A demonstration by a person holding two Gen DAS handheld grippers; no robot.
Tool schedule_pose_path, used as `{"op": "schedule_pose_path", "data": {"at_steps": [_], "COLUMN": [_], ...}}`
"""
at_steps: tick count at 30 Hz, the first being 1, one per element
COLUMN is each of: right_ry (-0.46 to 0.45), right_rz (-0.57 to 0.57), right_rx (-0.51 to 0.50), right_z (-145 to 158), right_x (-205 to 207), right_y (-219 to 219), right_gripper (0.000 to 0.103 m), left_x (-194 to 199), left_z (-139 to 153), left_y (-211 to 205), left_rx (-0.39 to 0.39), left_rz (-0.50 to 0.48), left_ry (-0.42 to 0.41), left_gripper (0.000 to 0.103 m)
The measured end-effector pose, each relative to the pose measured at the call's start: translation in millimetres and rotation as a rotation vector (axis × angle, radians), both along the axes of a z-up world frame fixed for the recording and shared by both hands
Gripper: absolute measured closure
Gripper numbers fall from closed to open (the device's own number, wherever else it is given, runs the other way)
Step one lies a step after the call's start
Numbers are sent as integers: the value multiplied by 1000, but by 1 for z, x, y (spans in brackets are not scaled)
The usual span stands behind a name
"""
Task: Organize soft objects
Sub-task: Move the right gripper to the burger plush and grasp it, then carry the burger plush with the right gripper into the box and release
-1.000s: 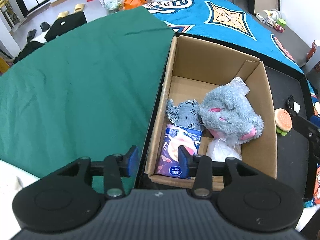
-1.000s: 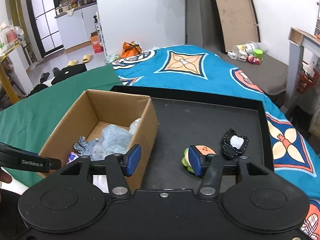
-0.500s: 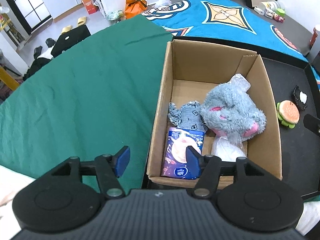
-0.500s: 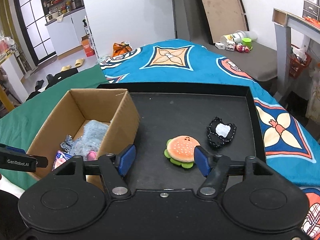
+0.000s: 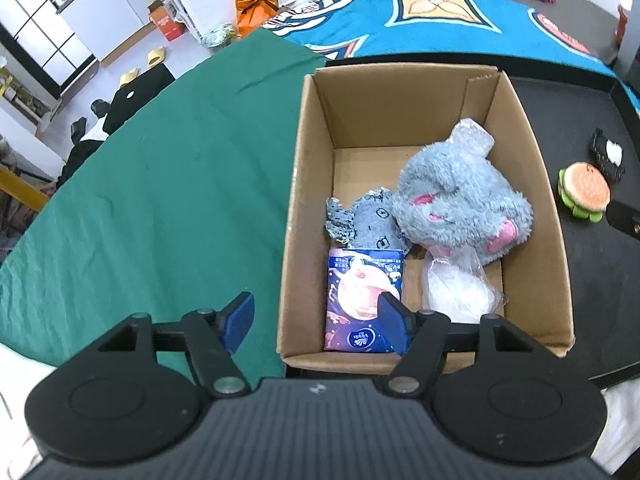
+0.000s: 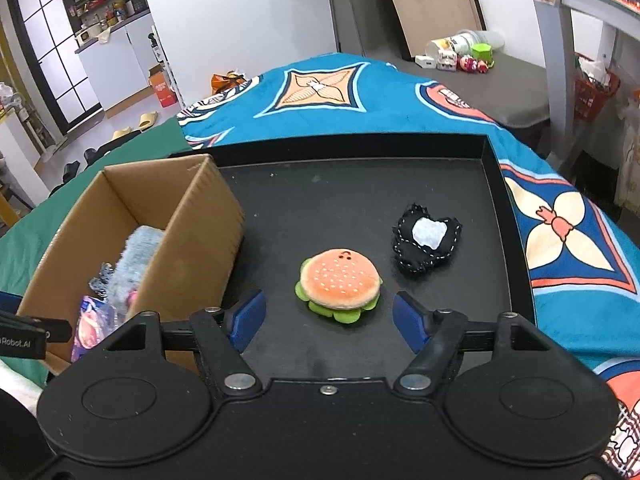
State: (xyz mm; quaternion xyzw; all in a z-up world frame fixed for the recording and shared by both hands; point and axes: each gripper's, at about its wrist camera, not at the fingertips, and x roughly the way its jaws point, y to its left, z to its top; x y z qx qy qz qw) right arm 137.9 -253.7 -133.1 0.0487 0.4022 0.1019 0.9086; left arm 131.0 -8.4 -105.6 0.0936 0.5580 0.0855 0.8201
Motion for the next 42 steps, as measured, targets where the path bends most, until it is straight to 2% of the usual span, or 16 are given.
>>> {"op": "schedule_pose_path", "data": {"at_steps": [12, 24, 26, 27, 33, 42], "right_ry": [28, 42, 52, 59, 74, 41], "right_rz": [12, 30, 39, 46, 71, 75], "right_rx": [8, -2, -11, -14, -35, -31], "right_z": [-21, -35, -38, -40, -38, -15], "right_x": [22, 39, 41, 41, 34, 18], "right_y": [-4, 1, 3, 4, 7, 8], "right_gripper": [33, 34, 39, 49, 60, 60], "left_x": [8, 13, 13, 15, 16, 10], "left_z": [-14, -18, -18, -18, -17, -11], "left_y": [-19, -22, -22, -22, -21, -15], "left_rx": [63, 83, 84, 84, 77, 46], "left_rz": [-67, -57, -57, -57, -55, -52], "left_ry": [66, 86, 87, 87, 84, 55], "left_gripper": [36, 36, 36, 36, 36, 36]}}
